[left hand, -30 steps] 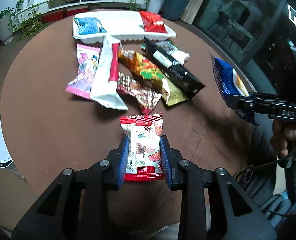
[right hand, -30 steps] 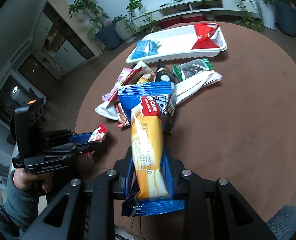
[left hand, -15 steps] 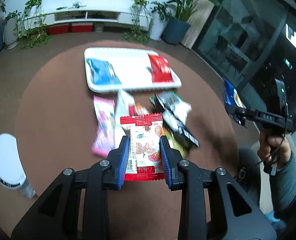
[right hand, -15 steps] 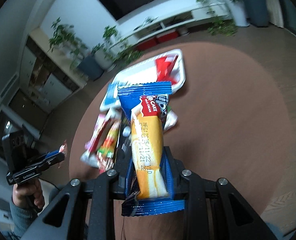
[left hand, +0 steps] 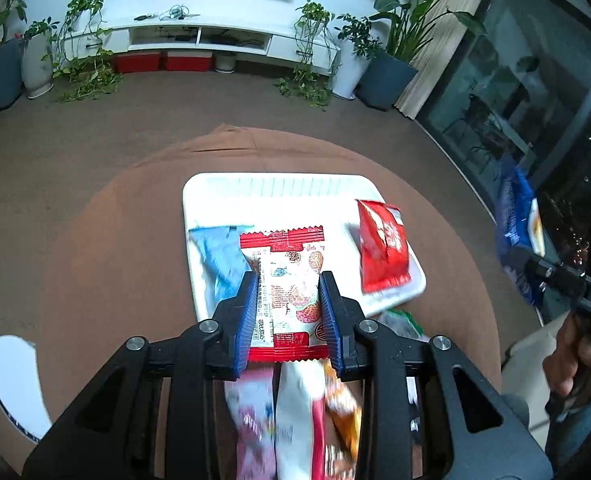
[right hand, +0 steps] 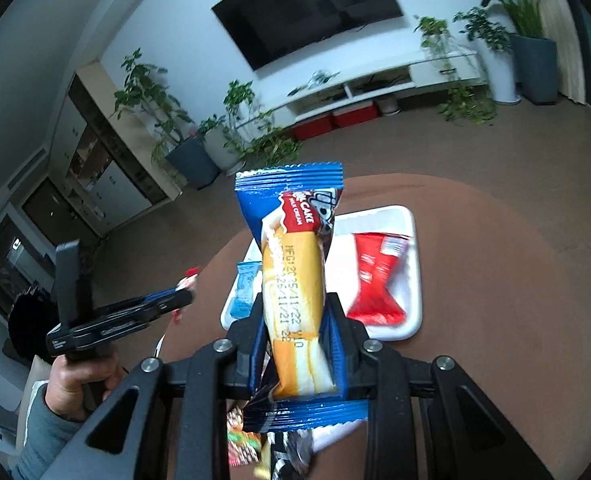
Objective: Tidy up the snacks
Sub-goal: 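Carry the candy with the left tool while the right tool carries the cake bar to the tray, then lower the candy into the tray and open the left tool while the right tool releases the cake bar, then withdraw both tools from the tray back over the snack pile, then grasp the pink candy bar with the left tool while the right tool grasps the black bag, then carry the pink bar with the left tool while the right tool carries the black bag to the tray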
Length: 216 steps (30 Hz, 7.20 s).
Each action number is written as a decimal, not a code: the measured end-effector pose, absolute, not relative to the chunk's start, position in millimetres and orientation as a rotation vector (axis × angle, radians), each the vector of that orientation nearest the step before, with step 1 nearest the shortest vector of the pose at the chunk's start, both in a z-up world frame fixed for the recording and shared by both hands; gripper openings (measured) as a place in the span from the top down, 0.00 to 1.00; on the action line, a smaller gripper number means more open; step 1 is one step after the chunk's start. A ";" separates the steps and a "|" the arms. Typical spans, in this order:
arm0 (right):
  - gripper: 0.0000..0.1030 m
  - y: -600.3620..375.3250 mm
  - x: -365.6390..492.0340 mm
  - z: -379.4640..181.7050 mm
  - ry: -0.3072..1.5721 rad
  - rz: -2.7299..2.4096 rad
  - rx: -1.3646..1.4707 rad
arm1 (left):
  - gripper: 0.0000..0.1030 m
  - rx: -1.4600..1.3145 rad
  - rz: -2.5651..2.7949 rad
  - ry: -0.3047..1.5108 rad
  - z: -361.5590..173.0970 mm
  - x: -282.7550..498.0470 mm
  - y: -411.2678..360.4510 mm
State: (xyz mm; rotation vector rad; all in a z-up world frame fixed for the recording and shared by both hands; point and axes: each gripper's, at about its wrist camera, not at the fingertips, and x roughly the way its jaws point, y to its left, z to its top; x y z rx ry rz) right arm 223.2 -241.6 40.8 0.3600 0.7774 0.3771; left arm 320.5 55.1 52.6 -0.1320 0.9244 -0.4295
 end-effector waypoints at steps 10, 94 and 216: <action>0.72 -204.5 300.7 -14.6 0.922 0.343 0.301 | 0.73 -0.069 -0.413 0.992 12.2 381.7 16.1; 0.30 -242.7 43.1 -99.3 0.931 0.308 0.502 | 0.01 -0.249 -0.408 0.982 -55.1 121.0 75.4; 0.74 -180.6 130.9 -71.0 1.010 0.369 0.298 | 0.76 -0.091 -0.381 1.055 -73.2 164.1 84.0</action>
